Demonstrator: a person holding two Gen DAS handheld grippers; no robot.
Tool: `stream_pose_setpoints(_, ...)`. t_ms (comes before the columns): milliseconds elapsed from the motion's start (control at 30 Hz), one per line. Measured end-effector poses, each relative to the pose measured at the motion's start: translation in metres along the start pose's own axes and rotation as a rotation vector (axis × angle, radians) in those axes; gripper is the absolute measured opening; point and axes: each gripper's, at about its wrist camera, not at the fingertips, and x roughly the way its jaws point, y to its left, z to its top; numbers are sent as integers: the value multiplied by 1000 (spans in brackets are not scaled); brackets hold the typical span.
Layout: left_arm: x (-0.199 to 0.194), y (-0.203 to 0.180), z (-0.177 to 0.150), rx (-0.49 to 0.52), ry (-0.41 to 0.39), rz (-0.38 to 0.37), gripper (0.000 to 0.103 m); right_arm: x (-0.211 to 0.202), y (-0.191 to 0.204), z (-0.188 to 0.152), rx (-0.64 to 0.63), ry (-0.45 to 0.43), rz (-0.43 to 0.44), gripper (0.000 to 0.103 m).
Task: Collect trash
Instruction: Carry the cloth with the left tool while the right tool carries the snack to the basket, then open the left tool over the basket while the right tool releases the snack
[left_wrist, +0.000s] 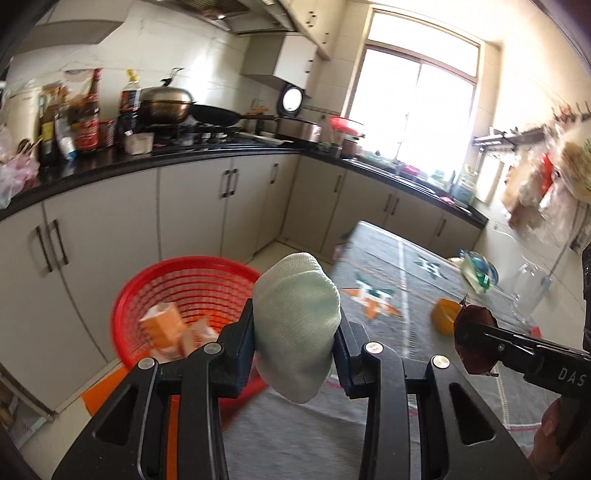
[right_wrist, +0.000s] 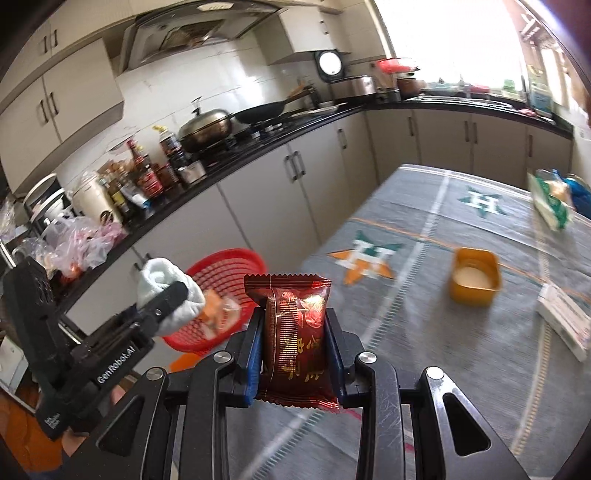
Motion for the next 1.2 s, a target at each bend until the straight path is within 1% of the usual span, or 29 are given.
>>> stream_pose_setpoints(167,4,48,8,-73,3,46,35,29,28,11,-20,49,47,33)
stream_pose_setpoints(300,18,84,12,-110,51,56,35,54,45,19,-15,86,92,33)
stream_pose_setpoints(433,30,103,8,-126,85,72,35,82,57,25,19,131,142,33)
stream_pose_setpoints(633,46,108,2,-102,114,82,35,124,67,29,57,188,168,35)
stream_pose_setpoints(733,50,108,2,-98,117,80,44,140,70,30,66,196,158,36)
stream_pose_setpoints(800,51,109,3,-101,112,79,52,149,71,31,76,199,148,42)
stream_pose_setpoints(833,50,109,3,-100,109,81,52,151,70,32,82,197,144,43)
stream_pose_setpoints(1000,48,108,3,-103,108,73,55,142,65,33,74,172,145,43)
stream_pose_setpoints(1067,45,105,4,-103,106,65,55,133,60,32,90,160,159,43)
stream_pose_setpoints(1200,37,91,6,-79,98,47,55,111,47,26,88,127,139,43)
